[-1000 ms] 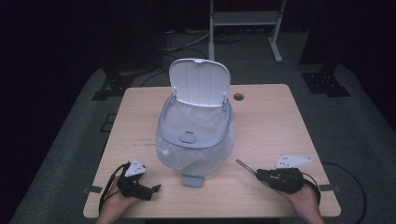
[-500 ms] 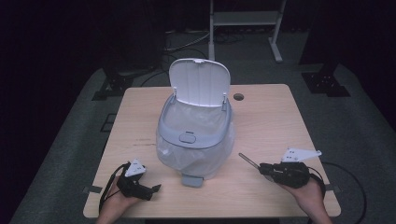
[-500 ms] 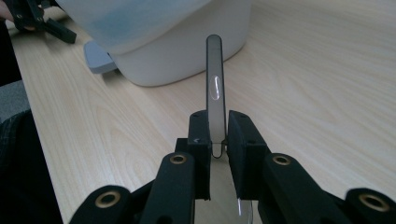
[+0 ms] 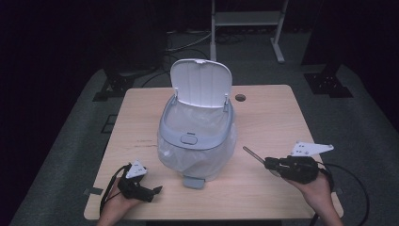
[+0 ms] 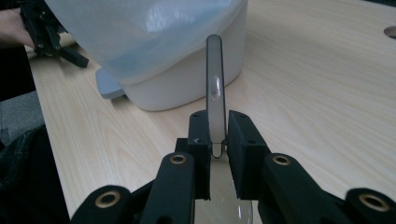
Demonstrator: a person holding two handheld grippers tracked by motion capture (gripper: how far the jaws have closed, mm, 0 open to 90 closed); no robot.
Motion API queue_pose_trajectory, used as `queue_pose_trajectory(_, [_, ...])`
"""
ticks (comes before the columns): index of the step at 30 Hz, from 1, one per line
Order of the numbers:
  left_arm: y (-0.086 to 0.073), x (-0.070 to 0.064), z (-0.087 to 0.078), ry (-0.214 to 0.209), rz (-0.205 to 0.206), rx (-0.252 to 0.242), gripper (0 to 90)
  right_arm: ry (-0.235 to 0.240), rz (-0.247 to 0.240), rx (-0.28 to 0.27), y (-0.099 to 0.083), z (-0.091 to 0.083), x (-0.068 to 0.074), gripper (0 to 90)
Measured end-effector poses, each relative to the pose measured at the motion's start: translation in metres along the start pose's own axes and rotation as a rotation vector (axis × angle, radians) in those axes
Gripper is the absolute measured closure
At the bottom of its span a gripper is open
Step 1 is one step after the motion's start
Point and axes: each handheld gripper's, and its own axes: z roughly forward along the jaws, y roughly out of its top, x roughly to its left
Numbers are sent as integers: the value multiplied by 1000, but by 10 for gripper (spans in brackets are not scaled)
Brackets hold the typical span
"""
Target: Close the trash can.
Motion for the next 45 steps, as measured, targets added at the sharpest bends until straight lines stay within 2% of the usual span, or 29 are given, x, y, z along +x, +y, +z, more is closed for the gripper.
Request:
queue_pose_trajectory(25, [0, 0, 0, 0, 0, 0, 0, 19, -21, -97, 35, -29, -1, 793])
queue_pose_trajectory(45, [0, 0, 0, 0, 0, 0, 0, 61, -78, -182, 77, -44, 10, 793])
